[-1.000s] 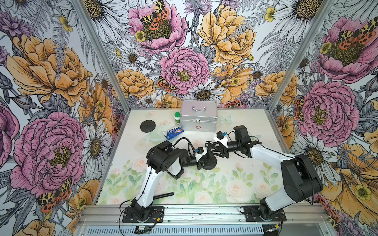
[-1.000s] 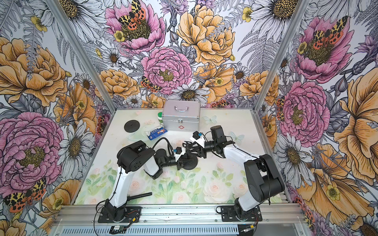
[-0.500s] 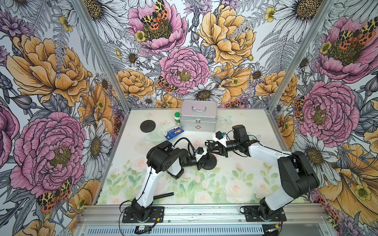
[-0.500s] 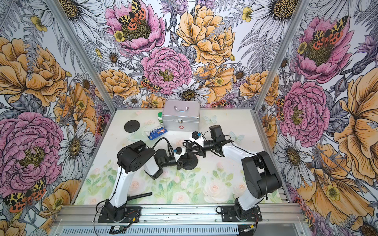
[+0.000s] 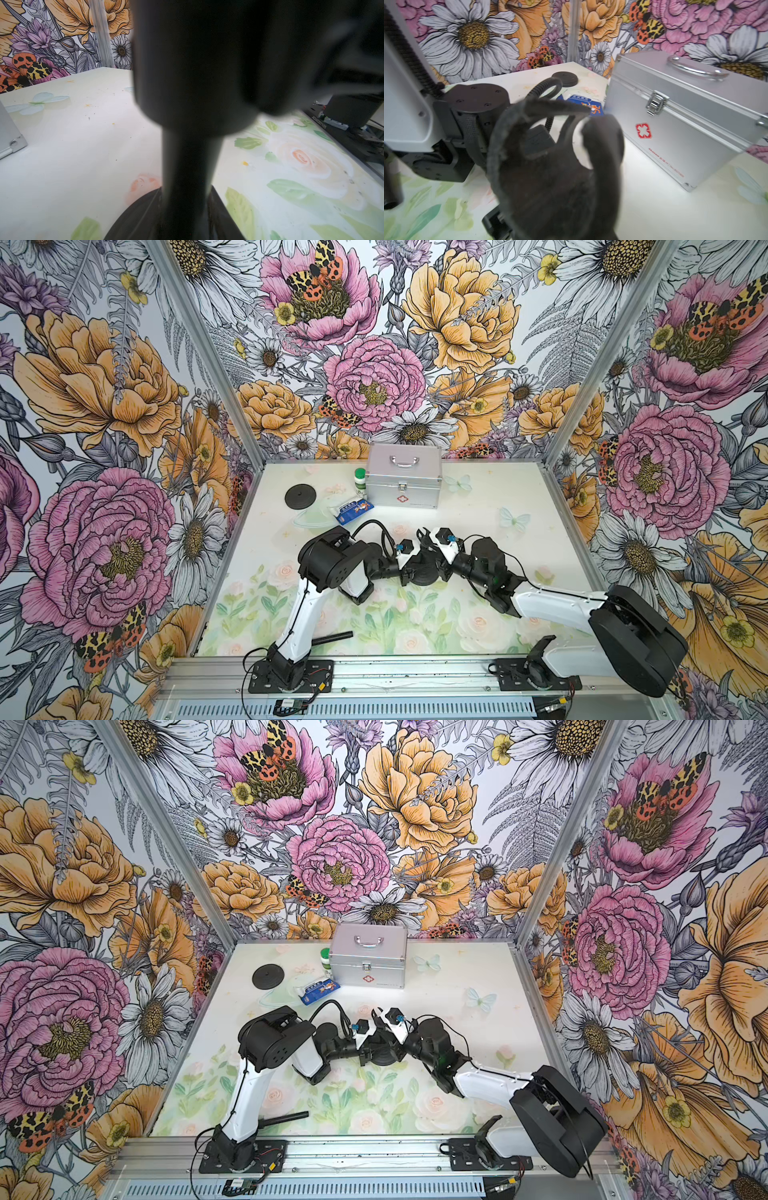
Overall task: Assemble a microphone stand
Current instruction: Screw the microphone stand pole into the microphone stand base.
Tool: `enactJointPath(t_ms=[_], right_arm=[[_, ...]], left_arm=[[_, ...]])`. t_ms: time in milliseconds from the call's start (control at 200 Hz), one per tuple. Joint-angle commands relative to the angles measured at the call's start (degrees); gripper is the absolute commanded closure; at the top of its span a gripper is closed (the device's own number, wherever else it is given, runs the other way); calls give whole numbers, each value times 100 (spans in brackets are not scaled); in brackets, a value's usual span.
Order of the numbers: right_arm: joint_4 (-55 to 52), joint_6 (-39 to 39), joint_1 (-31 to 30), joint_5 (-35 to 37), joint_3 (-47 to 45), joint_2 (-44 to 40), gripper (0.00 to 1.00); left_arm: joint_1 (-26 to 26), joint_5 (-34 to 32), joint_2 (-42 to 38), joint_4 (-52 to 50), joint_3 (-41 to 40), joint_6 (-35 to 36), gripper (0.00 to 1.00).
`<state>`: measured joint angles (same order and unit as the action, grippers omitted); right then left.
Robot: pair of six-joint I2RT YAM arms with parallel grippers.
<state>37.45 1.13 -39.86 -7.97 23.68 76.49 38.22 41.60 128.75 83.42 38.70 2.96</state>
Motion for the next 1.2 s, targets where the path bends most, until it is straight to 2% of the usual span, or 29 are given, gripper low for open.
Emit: enactJointPath(t_ms=[0, 20, 85, 120, 170, 230, 325, 490, 570, 620, 735, 801, 886, 951, 1006, 1071, 1126, 1196], right_arm=[[-95, -474, -190, 1435, -202, 352, 100], [-83, -380, -185, 1241, -192, 358, 99], [-186, 70, -124, 472, -152, 314, 79], [-343, 286, -54, 60, -105, 269, 73], [-598, 653, 205, -948, -26, 175, 63], [-806, 972, 582, -2014, 50, 76, 59], [-1206, 1339, 1178, -3116, 282, 72, 51], [-2375, 2120, 1726, -4592, 1187, 513, 48], [-3461, 2688, 1783, -5063, 1875, 820, 47], [-4008, 3001, 1796, -5186, 2240, 1007, 48], [-4049, 3037, 1855, -5424, 2502, 1296, 50], [-4037, 3081, 1864, -5430, 2573, 1388, 55], [-4035, 3123, 1864, -5397, 2597, 1445, 79], [-4034, 3096, 1859, -5282, 2565, 1428, 89], [-4027, 3067, 1849, -5142, 2491, 1368, 93], [-3877, 2854, 1804, -4727, 2325, 1253, 99], [-3520, 2482, 1726, -4219, 2071, 1127, 100], [-2407, 1474, 1449, -2945, 1481, 910, 100]], left_arm=[[85, 58, 252, -251, -34, 15, 66], [94, 62, 249, -254, -42, 31, 66], [81, 40, 237, -255, -64, 66, 66], [72, 42, 220, -252, -77, 76, 66], [73, 41, 208, -249, -82, 72, 66], [98, 25, 202, -250, -116, 91, 66], [120, -5, 180, -255, -160, 188, 66], [111, 3, 158, -256, -179, 176, 66], [127, 5, 156, -255, -196, 221, 66], [105, 7, 142, -254, -200, 219, 66], [102, 48, 157, -256, -188, 196, 66], [107, 49, 168, -250, -200, 224, 66], [70, 35, 155, -250, -197, 211, 66], [63, 48, 168, -254, -187, 188, 66], [83, 59, 179, -251, -187, 195, 66], [78, 54, 194, -255, -189, 199, 66], [63, 48, 189, -250, -180, 189, 66], [63, 54, 201, -248, -155, 162, 66]])
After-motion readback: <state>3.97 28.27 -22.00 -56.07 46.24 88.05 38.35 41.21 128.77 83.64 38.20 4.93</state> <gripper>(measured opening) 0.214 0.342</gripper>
